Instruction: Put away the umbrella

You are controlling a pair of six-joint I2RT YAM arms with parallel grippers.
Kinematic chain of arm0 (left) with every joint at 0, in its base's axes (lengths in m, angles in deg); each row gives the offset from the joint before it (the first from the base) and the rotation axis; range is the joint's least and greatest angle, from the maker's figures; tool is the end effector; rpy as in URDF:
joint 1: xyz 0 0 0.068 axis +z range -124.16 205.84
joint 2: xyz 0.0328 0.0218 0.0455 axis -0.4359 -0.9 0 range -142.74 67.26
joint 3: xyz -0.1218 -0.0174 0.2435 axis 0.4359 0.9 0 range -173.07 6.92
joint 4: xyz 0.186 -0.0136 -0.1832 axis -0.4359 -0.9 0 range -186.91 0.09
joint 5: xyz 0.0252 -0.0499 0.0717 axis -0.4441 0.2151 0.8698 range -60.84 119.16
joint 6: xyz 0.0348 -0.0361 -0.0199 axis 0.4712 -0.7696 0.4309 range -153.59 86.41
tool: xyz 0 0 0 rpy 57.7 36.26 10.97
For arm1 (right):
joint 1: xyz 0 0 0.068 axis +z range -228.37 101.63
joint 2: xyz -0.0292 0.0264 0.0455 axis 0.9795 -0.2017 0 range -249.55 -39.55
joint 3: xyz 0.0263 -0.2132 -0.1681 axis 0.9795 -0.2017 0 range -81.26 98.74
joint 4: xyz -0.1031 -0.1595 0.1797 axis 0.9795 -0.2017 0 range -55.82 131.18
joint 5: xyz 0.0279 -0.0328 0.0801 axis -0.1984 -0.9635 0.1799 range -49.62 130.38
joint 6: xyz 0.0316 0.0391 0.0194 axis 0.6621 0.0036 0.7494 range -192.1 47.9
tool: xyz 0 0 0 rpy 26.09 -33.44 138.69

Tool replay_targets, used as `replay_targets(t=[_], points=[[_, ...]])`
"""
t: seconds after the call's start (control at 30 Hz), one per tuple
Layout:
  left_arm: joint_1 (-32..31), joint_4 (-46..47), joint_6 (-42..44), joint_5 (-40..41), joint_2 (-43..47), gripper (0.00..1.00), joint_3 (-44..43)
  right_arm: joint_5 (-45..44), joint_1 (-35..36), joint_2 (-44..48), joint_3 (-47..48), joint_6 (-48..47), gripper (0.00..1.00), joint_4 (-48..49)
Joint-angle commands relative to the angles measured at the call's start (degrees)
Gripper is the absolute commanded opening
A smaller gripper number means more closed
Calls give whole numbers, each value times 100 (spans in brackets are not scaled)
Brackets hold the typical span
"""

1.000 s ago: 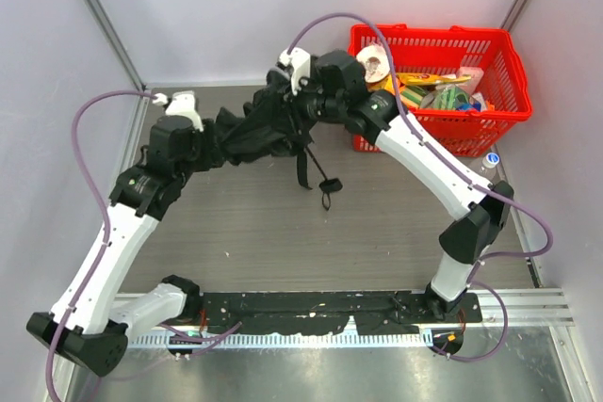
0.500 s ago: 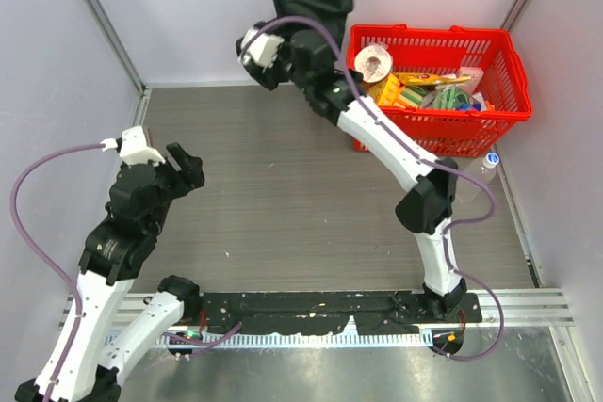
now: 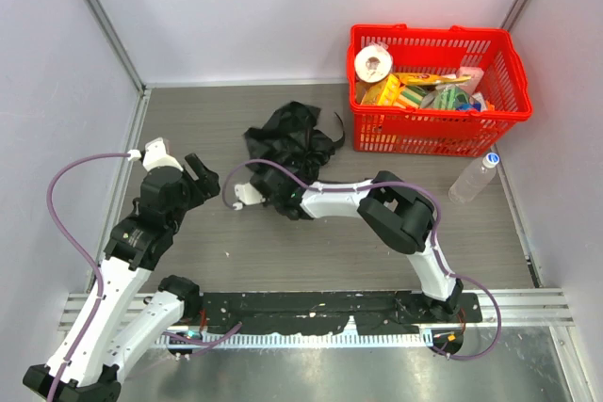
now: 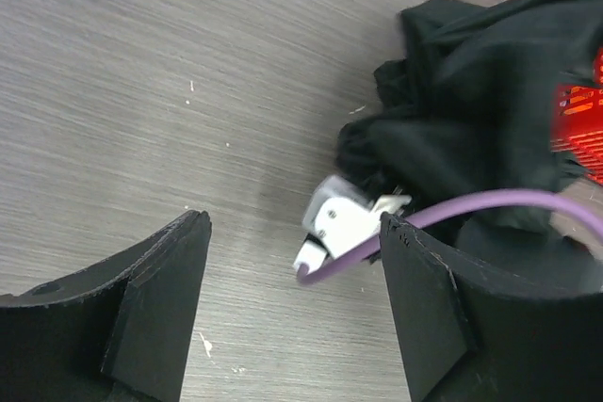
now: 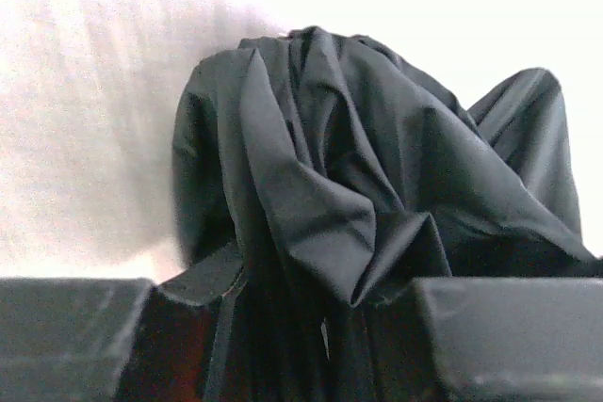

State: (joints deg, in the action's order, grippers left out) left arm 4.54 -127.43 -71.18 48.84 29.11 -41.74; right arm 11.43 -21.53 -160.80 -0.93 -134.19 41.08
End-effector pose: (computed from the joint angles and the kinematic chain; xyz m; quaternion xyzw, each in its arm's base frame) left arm 0.1331 -0.0389 0.3313 -0.2073 0.8190 -0.1261 0.5199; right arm 0.2664 0.3762 0.1550 -0.7062 0.5370 -0.2456 0.3906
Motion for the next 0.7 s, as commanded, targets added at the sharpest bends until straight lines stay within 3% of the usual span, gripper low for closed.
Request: replay_targets(t=[0.0, 0.1, 0.33, 0.5, 0.67], points=[[12, 262, -381, -17, -43, 75, 59, 398, 126, 689, -114, 2260, 1, 45], [12, 332, -425, 88, 27, 74, 33, 853, -6, 954, -159, 3348, 1, 397], [21, 175, -557, -210, -43, 75, -152, 2163, -796, 1042, 386, 4379, 1, 343], [12, 385, -724, -579, 9, 75, 85, 2114, -1192, 867, 1193, 3854, 1, 90], [20, 412, -786, -703, 10, 75, 156, 1876, -1403, 340, 3378, 3160, 1, -771]])
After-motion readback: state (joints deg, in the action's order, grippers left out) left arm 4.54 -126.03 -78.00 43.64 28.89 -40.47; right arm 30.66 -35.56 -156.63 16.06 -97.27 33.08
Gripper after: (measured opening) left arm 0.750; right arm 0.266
